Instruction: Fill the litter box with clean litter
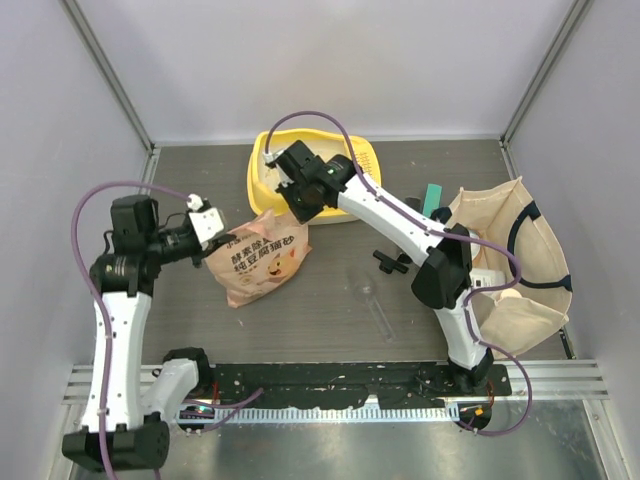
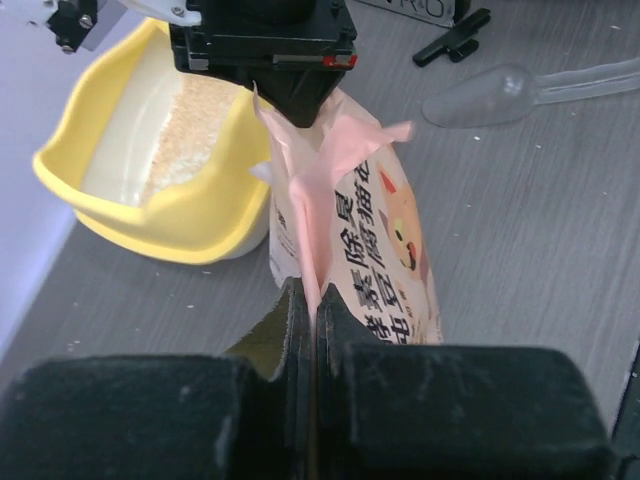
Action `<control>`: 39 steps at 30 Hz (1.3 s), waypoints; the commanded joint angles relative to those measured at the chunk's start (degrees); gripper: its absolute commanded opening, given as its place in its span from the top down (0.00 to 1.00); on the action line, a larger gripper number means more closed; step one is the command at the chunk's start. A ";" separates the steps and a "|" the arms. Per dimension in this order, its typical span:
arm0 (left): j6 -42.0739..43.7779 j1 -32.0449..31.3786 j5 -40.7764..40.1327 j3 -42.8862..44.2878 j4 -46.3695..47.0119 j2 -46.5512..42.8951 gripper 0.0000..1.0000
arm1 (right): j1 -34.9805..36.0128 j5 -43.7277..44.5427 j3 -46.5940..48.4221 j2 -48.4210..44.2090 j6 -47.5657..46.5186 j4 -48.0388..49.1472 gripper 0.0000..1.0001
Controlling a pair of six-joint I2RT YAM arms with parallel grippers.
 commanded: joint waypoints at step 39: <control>-6.58 0.12 0.05 -12.75 30.48 -10.27 1.00 | 1.78 18.33 -1.36 -10.39 -15.84 -3.90 0.12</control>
